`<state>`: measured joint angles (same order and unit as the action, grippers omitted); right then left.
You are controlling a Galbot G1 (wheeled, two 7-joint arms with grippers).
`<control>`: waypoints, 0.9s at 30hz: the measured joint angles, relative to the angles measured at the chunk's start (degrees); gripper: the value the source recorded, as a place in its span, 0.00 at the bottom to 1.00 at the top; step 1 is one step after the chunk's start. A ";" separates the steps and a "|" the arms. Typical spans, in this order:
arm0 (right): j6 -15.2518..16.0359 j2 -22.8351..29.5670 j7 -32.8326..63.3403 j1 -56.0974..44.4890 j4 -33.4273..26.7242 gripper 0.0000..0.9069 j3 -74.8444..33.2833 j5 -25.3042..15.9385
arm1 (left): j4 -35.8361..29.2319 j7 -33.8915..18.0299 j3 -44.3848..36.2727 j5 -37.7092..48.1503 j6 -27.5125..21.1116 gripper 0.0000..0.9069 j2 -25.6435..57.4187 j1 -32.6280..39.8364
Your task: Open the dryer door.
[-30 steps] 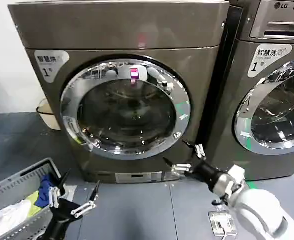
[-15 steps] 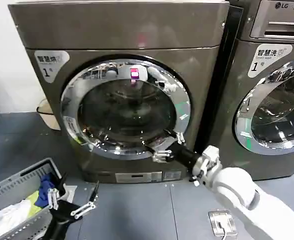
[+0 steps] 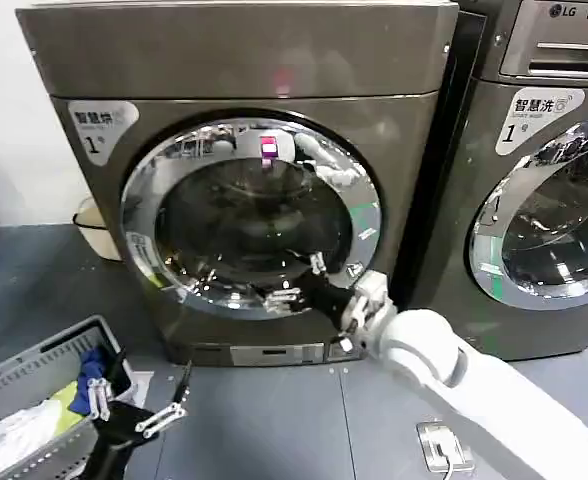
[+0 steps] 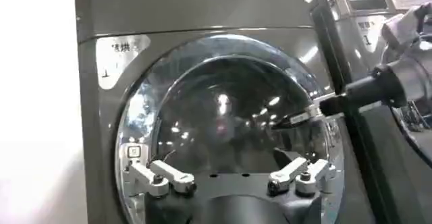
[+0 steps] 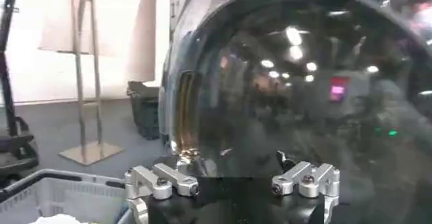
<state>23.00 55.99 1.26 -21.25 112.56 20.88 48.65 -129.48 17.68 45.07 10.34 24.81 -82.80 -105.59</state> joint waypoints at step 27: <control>0.24 11.16 4.52 7.94 -9.65 1.00 7.20 -0.26 | -1.19 0.11 0.26 -0.29 0.29 1.00 -0.88 0.01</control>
<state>23.24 67.15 5.78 -13.31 102.90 28.08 48.39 -130.67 17.79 45.33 10.05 25.10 -83.68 -105.58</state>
